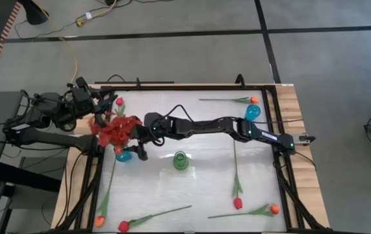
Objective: Sort flowers into vase by color
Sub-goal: Put the red flowers into the left blue vase, then put the bottom right pink flower into the green vase
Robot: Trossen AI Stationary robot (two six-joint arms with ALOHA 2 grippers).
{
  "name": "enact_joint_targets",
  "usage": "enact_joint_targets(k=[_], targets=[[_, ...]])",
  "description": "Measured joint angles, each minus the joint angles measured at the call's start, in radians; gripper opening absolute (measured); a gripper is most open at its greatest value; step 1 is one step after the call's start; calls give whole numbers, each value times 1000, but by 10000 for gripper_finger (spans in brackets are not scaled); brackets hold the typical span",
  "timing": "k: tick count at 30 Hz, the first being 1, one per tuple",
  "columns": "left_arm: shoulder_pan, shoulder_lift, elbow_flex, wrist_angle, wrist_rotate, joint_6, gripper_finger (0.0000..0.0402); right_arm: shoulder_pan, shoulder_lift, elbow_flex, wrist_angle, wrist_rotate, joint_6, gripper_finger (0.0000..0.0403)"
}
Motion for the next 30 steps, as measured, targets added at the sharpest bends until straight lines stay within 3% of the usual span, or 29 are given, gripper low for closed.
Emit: enact_joint_targets(k=[12, 30], targets=[[0, 0, 0, -13, 0, 2, 119, 1, 0, 0, -139, -2, -2, 355], [0, 0, 0, -34, 1, 3, 119, -6, -34, -2, -484, -1, -56, 357]])
